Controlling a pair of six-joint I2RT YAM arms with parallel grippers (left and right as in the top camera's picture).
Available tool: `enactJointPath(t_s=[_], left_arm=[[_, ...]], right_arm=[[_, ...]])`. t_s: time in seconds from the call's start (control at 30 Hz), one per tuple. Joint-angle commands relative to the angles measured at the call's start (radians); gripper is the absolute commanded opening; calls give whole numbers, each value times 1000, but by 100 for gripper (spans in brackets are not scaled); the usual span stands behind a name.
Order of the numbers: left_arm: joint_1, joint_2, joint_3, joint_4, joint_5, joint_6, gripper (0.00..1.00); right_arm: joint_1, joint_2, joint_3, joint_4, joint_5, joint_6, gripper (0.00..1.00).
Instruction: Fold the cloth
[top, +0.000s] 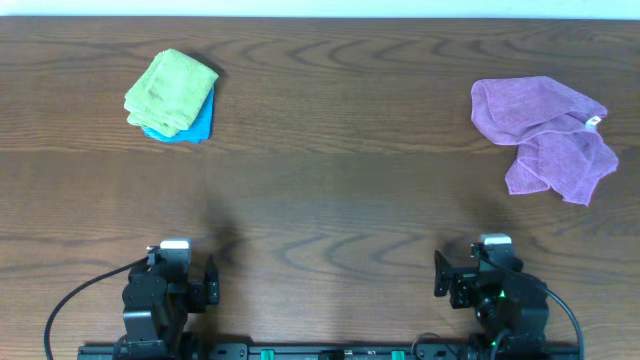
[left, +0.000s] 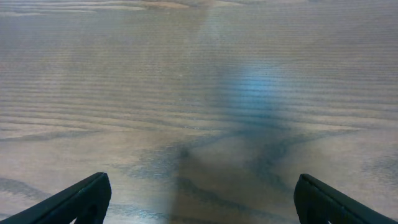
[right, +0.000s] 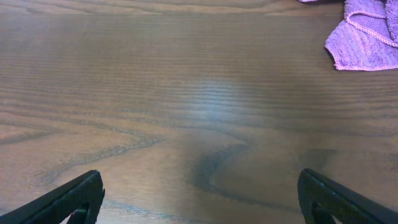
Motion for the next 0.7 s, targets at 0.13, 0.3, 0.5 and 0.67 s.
enactJointPath(t_s=[0.13, 0.3, 0.5, 0.67], left_arm=[[-6, -7, -12, -60, -26, 22, 95], [-6, -7, -12, -60, -26, 22, 95], [-6, -7, -12, -60, -26, 22, 95], [-6, -7, -12, -60, -26, 22, 95]], right_arm=[[8, -9, -11, 0, 10, 14, 99], [8, -9, -11, 1, -5, 68, 99], [8, 41, 37, -1, -5, 193, 99], [-1, 240, 213, -21, -5, 224, 99]])
